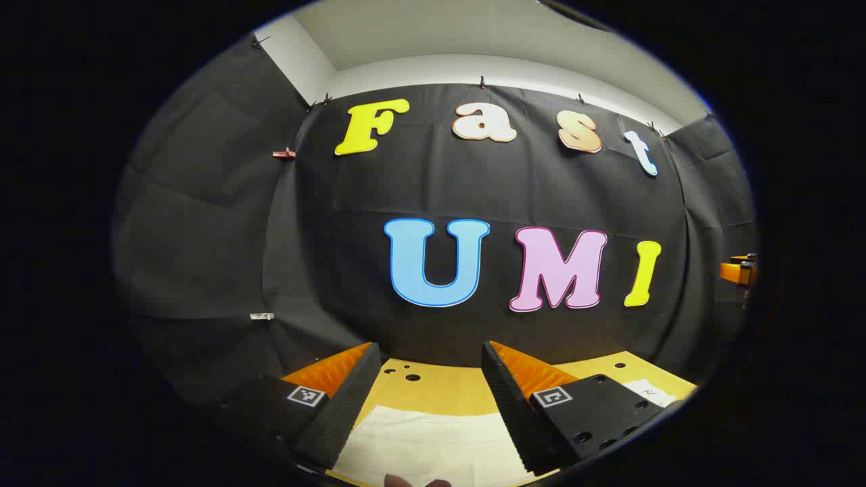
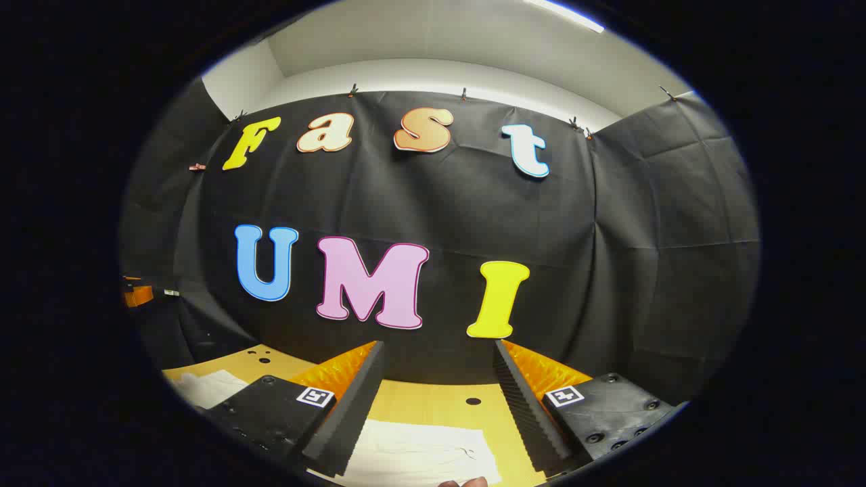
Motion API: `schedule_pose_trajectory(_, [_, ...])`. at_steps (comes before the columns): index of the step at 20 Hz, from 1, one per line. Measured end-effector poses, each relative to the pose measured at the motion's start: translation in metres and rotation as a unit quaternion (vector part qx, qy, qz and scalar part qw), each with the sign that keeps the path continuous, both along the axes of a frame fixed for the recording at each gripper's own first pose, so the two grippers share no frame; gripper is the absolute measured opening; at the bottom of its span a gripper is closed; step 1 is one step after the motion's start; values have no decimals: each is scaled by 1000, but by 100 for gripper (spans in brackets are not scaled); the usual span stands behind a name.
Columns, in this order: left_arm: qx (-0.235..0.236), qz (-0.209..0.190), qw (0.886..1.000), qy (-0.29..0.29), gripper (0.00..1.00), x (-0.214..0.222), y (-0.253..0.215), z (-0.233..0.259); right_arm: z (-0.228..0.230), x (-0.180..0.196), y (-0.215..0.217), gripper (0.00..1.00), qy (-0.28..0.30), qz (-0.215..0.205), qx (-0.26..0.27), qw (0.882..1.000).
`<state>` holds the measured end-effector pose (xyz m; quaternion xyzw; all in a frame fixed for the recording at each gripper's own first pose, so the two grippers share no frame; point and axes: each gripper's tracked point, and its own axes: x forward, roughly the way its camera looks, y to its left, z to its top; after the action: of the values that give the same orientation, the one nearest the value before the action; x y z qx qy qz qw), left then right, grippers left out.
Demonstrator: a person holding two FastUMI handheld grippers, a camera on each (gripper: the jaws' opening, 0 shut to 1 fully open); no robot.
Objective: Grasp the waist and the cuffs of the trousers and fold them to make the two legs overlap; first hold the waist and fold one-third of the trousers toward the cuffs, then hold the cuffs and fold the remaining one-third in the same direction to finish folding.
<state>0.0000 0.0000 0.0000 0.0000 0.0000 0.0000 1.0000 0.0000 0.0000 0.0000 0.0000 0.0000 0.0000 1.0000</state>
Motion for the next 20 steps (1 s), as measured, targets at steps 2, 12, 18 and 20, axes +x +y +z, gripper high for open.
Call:
schedule_pose_trajectory(2, [3, 0, 1000, 5, 95, 2, 2, -4, 0, 2, 2, 97, -1, -2, -4, 1000])
schedule_pose_trajectory(12, [23, 0, 1000, 8, 95, 10, 7, -11, -15, 8, 3, 97, 17, -11, 1, 1000])
schedule_pose_trajectory(18, [76, -52, 995, 50, 96, 7, 10, -51, -44, 7, -8, 97, 49, -7, -39, 998])
schedule_pose_trajectory(20, [127, -80, 985, 84, 96, 2, 17, -82, -64, 0, -20, 97, 71, -13, -70, 995])
